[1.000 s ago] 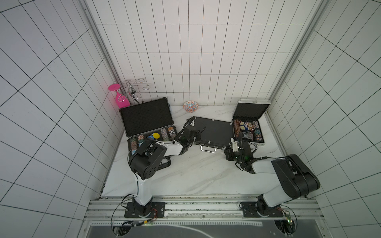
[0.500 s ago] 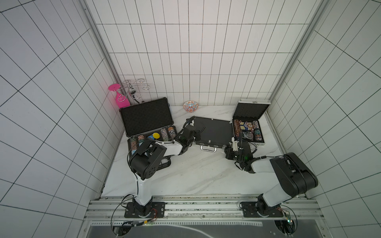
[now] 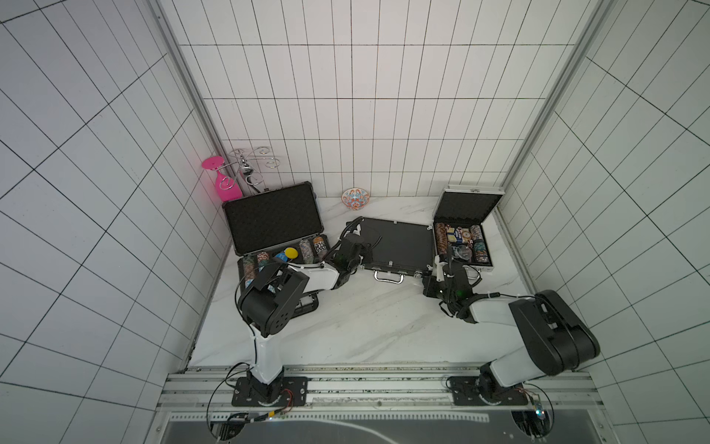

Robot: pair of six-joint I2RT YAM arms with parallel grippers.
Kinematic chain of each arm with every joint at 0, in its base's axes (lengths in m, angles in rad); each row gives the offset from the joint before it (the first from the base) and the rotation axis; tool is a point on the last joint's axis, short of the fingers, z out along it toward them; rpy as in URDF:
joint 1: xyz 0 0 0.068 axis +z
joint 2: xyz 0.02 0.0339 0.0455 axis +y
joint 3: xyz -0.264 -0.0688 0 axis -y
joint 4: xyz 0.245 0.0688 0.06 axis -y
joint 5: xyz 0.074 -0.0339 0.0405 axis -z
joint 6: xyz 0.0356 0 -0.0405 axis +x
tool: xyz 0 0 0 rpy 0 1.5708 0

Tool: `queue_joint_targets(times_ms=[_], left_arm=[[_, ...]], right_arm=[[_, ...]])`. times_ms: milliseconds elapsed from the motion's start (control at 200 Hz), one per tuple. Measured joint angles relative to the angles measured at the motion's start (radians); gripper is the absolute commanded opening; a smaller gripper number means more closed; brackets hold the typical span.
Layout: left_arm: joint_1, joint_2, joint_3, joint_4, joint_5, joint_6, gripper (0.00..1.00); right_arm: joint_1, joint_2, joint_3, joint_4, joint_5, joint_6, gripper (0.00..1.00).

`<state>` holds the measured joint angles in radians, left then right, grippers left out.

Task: Close the poker set cases
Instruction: Fasten the fastener on the poker set case.

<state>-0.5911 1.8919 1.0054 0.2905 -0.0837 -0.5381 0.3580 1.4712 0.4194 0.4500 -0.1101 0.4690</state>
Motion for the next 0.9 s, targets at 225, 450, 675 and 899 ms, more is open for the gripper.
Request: queue_joint_targets(times_ms=[225,450,675,899], left_arm=[[0.0,-0.1,-0.002,-0.197,0.006,0.006,0.46],[-0.073,-0.262,-0.079,-0.389,0.007,-0.022,0.53],[-0.185,-0.233,-0.143,-0.391,0.025,-0.074,0.53],[-0.203,-0.098,-0.09,-0.346,-0.026,-0.105,0.53]], right_arm=[[0.104,-0.109,0.023,-0.068,-0.003,0.002,0.34],[0.122,-0.112,0.063,-0.121,0.006,0.021,0.42],[0.122,-0.195,0.128,-0.225,0.041,0.019,0.43],[0.122,-0.234,0.161,-0.279,0.044,0.01,0.43]])
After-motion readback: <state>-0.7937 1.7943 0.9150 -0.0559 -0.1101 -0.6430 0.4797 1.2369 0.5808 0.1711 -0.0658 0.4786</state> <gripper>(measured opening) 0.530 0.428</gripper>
